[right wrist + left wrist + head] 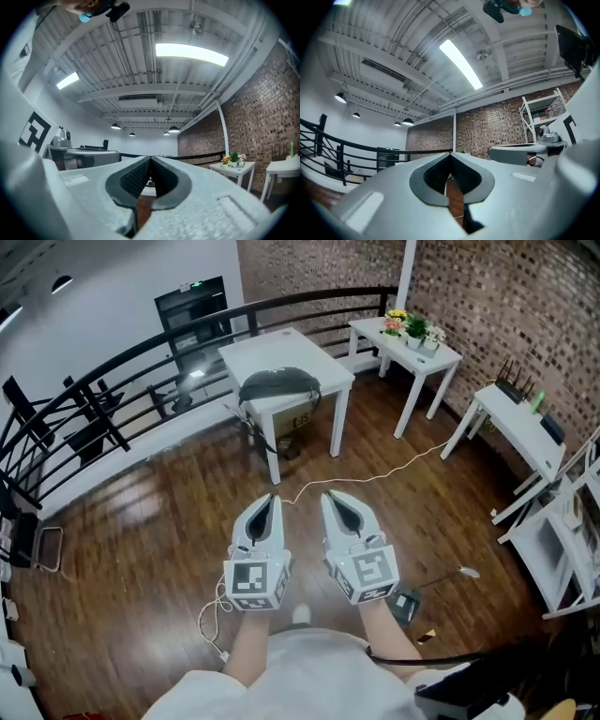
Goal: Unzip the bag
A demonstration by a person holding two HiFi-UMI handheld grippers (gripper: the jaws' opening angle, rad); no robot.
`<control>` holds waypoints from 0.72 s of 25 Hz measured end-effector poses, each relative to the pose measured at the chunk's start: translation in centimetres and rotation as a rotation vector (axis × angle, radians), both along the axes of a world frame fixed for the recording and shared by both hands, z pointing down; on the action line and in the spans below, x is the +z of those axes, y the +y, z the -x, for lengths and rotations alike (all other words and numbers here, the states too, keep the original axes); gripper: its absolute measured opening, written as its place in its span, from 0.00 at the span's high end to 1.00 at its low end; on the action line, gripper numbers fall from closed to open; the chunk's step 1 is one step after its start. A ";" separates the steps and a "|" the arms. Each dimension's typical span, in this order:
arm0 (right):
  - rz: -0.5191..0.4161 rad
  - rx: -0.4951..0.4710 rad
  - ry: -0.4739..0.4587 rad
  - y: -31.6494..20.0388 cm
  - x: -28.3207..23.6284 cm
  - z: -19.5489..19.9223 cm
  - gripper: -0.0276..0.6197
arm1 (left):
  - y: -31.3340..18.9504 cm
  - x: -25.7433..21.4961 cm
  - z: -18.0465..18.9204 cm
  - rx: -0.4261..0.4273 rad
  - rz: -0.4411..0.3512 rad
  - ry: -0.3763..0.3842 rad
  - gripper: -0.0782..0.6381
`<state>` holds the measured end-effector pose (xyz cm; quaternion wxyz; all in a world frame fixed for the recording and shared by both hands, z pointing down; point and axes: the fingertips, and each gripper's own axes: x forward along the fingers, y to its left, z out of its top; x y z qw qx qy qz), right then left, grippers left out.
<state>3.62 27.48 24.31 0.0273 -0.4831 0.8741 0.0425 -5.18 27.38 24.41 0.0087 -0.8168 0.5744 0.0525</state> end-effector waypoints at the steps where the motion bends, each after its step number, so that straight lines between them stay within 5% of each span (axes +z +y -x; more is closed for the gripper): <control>1: -0.003 0.005 0.002 -1.8 -0.1 0.5 0.98 | -1.9 -0.1 0.6 0.003 -0.003 0.000 0.87; 18: 0.042 0.034 0.005 -24.4 3.1 1.0 0.98 | -24.4 4.2 1.4 0.048 0.072 0.018 0.87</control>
